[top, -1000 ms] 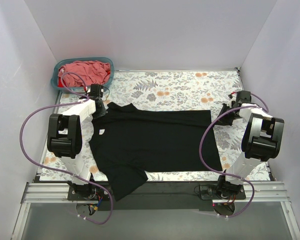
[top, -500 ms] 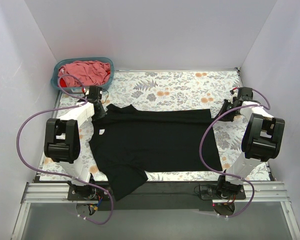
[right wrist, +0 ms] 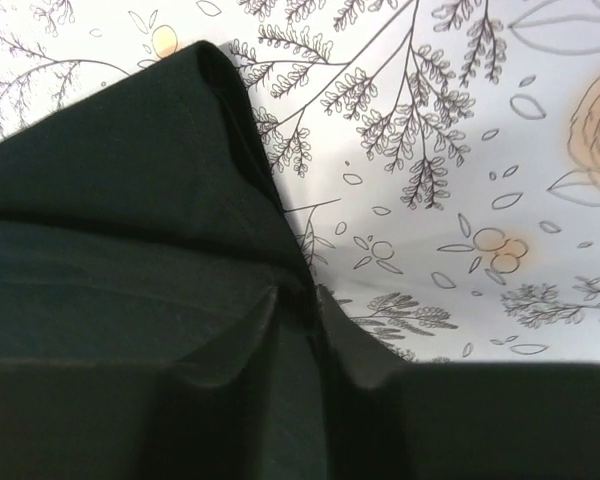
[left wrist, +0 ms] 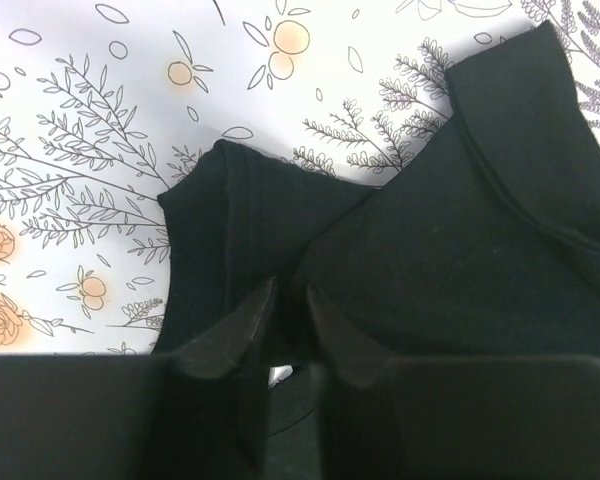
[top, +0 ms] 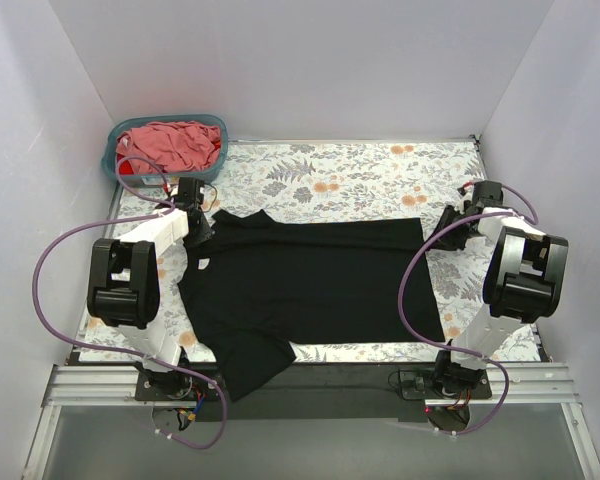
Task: Fold and stack the t-shirts
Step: Fold the tshirt
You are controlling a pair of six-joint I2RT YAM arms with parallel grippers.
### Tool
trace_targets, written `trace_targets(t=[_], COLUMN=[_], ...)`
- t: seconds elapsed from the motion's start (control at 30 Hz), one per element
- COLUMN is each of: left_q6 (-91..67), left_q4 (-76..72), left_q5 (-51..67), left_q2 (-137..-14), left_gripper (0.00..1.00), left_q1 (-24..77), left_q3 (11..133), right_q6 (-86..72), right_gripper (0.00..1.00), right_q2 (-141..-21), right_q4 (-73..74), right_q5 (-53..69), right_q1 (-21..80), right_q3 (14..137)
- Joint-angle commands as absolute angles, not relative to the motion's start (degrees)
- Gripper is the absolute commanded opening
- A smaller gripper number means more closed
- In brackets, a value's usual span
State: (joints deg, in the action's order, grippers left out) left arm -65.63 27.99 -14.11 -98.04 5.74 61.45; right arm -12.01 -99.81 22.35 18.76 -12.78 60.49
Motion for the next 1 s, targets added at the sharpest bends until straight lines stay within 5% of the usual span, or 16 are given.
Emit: trace_targets(t=[0.0, 0.07, 0.17, 0.47, 0.97], left_q6=[-66.8, -66.6, -66.3, -67.9, -67.5], left_q4=[28.0, 28.3, 28.7, 29.4, 29.7], left_q5=[-13.8, -12.9, -12.7, -11.3, -9.7], left_q2=[-95.5, -94.0, -91.3, -100.3, -117.5], left_gripper=[0.24, 0.48, 0.65, 0.66, 0.48], left_q1=[5.4, 5.4, 5.4, 5.4, 4.8], left_q3=[62.2, 63.5, 65.4, 74.6, 88.5], right_q6=[-11.3, -10.5, -9.6, -4.2, -0.7], right_gripper=[0.37, 0.43, 0.51, 0.55, 0.54], right_q2=[-97.2, -96.0, -93.7, -95.3, -118.6], right_q4=[21.7, 22.4, 24.1, 21.0, 13.4], right_q5=[20.2, 19.5, 17.6, 18.4, 32.5], right_q1=[-12.4, -11.0, -8.1, 9.0, 27.2], right_q3=[60.5, 61.5, 65.0, 76.9, 95.9])
